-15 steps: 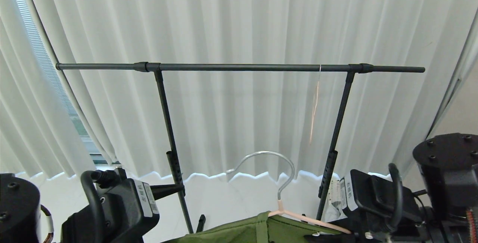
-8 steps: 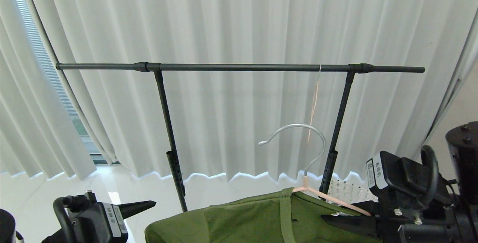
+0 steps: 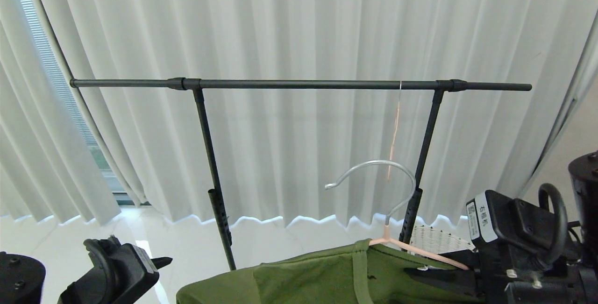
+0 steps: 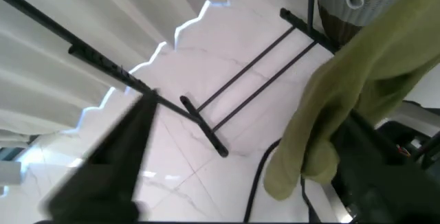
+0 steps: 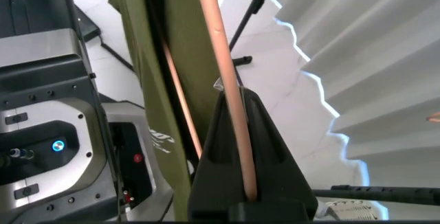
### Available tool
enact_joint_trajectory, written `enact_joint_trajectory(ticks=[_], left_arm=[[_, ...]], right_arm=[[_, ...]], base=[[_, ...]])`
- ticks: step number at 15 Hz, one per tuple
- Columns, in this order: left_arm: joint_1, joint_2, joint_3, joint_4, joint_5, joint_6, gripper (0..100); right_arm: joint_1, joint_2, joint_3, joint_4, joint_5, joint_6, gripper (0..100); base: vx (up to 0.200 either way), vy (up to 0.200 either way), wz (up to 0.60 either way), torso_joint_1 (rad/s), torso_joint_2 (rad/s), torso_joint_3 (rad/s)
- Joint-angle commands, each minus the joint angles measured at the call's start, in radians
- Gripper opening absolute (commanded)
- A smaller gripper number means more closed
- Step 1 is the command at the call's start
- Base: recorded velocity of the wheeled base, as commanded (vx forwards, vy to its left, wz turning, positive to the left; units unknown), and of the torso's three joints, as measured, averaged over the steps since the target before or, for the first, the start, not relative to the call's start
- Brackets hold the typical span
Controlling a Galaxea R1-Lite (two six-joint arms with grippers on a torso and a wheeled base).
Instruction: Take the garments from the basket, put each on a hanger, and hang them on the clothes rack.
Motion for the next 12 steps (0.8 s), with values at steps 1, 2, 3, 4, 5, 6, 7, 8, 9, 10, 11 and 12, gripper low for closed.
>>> enact_joint_trajectory(ticks=[1, 2, 3, 4, 5, 6, 7, 8, 9, 10, 11, 12], left_arm=[[0.004, 0.013, 0.001, 0.0, 0.001, -0.001, 0], [0.01, 0.011, 0.002, 0.0, 0.001, -0.001, 0], [0.047, 0.011, 0.005, 0.0, 0.001, -0.001, 0], [0.077, 0.013, 0.007, 0.0, 0.001, -0.001, 0], [0.103, 0.013, 0.007, 0.0, 0.001, -0.001, 0], [0.128, 0.013, 0.01, 0.0, 0.001, 0.001, 0], [0.159, 0.013, 0.019, 0.0, 0.002, 0.004, 0], [0.189, 0.013, 0.031, 0.0, 0.002, 0.007, 0], [0.205, 0.011, 0.042, 0.0, 0.002, 0.009, 0], [0.206, 0.011, 0.048, 0.0, 0.004, 0.009, 0], [0.206, 0.013, 0.051, 0.0, 0.005, 0.009, 0], [0.206, 0.017, 0.051, 0.0, 0.007, 0.009, 0]], right_arm=[[0.0, -0.004, 0.001, -0.001, 0.0, 0.0, 0], [-0.002, -0.007, 0.001, 0.001, -0.002, 0.0, 0], [-0.005, -0.01, 0.002, 0.001, -0.002, 0.0, 0], [-0.007, -0.01, 0.002, 0.001, -0.003, 0.0, 0], [-0.01, -0.01, 0.002, 0.001, -0.003, 0.0, 0], [-0.014, -0.011, 0.002, 0.001, -0.003, 0.0, 0], [-0.02, -0.013, 0.002, 0.001, -0.003, 0.0, 0], [-0.028, -0.016, 0.002, 0.001, -0.003, 0.0, 0], [-0.036, -0.02, 0.002, 0.001, -0.003, 0.0, 0], [-0.039, -0.02, 0.002, 0.001, -0.003, 0.0, 0], [-0.039, -0.02, 0.002, 0.001, -0.003, 0.001, 0], [-0.039, -0.02, 0.002, 0.001, -0.003, 0.001, 0]], base=[[0.0, 0.0, 0.0, 0.0, 0.0, 0.0], [0.0, 0.0, 0.0, 0.0, 0.0, 0.0], [0.0, 0.0, 0.0, 0.0, 0.0, 0.0], [0.0, 0.0, 0.0, 0.0, 0.0, 0.0], [0.0, 0.0, 0.0, 0.0, 0.0, 0.0], [0.0, 0.0, 0.0, 0.0, 0.0, 0.0], [0.0, 0.0, 0.0, 0.0, 0.0, 0.0], [0.0, 0.0, 0.0, 0.0, 0.0, 0.0], [0.0, 0.0, 0.0, 0.0, 0.0, 0.0], [0.0, 0.0, 0.0, 0.0, 0.0, 0.0], [0.0, 0.0, 0.0, 0.0, 0.0, 0.0], [0.0, 0.0, 0.0, 0.0, 0.0, 0.0]])
